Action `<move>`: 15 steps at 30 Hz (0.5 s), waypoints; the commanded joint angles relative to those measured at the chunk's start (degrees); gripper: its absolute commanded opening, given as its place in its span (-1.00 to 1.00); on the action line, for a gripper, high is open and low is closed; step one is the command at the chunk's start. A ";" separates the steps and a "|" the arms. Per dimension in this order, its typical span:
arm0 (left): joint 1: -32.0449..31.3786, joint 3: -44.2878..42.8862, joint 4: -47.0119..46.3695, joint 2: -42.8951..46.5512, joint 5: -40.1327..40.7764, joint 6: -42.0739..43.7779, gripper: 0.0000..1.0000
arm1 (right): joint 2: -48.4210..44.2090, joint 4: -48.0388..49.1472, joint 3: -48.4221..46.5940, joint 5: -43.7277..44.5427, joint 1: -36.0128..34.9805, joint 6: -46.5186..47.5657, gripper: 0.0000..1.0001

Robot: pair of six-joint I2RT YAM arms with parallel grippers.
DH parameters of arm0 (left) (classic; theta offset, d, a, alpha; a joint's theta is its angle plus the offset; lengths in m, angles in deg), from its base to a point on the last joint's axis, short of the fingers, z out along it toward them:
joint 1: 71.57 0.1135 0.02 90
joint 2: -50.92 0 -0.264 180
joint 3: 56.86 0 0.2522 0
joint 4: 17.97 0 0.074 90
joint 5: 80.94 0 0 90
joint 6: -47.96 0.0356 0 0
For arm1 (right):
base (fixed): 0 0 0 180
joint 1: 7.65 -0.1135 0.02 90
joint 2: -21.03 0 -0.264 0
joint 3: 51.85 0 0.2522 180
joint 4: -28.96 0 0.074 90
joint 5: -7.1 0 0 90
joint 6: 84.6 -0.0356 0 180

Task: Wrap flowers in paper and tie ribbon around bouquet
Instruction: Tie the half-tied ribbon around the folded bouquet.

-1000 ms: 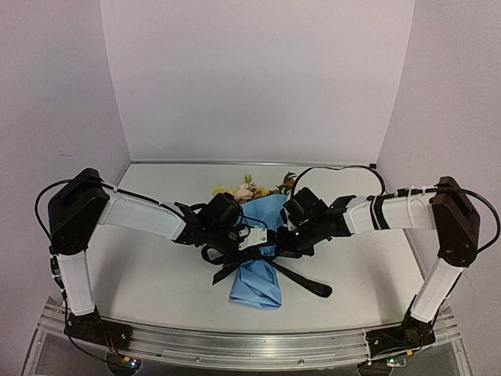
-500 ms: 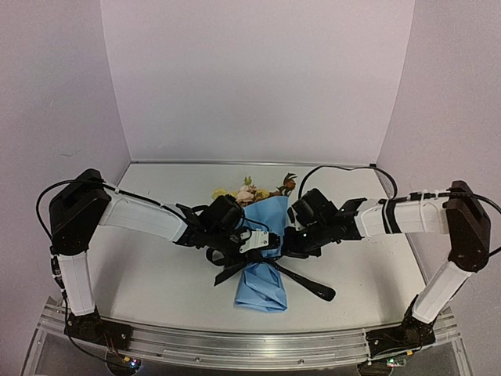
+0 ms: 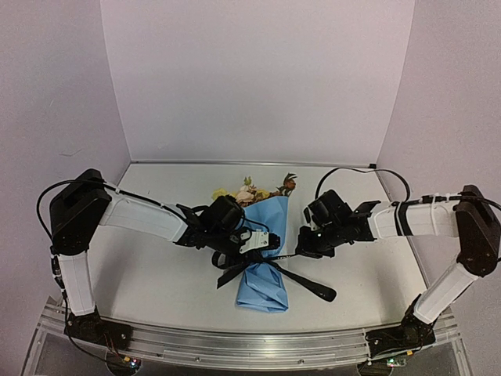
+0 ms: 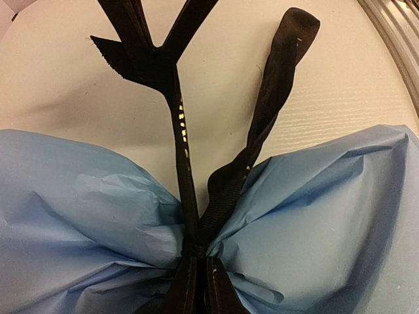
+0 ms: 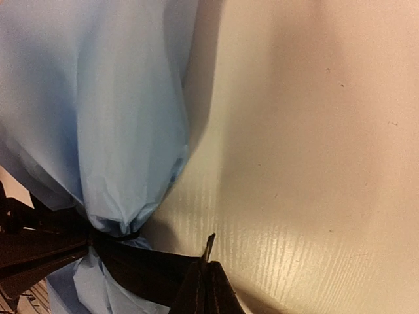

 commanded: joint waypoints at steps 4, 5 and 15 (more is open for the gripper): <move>0.22 1.53 4.73 -1.34 0.92 -0.10 -0.87 | -2.09 -1.99 1.69 4.06 2.90 1.39 -1.00; 0.26 1.55 4.67 -1.36 0.92 -0.15 -0.87 | -2.09 -1.99 1.77 4.15 3.08 1.44 -1.00; 0.57 2.02 3.60 -0.96 0.82 -1.07 -0.86 | -1.78 -2.41 2.25 5.16 4.03 2.02 -1.00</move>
